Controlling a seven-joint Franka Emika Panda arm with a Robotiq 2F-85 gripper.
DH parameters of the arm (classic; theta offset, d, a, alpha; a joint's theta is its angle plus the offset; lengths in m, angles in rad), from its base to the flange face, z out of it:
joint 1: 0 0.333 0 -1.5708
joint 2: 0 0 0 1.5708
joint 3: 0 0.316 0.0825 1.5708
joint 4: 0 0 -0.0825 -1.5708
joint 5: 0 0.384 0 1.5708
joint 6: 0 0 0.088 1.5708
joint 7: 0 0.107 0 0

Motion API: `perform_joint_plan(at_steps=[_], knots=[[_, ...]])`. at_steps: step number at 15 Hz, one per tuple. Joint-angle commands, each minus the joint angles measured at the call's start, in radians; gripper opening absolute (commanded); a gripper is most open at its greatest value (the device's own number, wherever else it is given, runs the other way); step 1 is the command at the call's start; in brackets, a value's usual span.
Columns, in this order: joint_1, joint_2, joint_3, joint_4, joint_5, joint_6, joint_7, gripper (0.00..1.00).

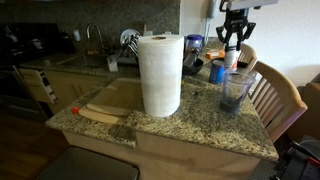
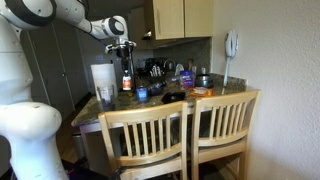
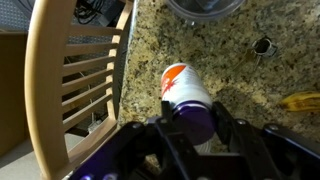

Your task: Move the white and orange bottle forward

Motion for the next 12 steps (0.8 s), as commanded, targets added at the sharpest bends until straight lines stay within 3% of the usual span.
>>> perform_joint_plan(at_steps=[1, 10, 12], knots=[[0.009, -0.021, 0.026, -0.131, -0.018, 0.123, 0.076, 0.19], [0.009, -0.029, 0.032, -0.279, -0.028, 0.268, 0.205, 0.19], [0.009, -0.041, 0.032, -0.317, -0.046, 0.356, 0.256, 0.19]])
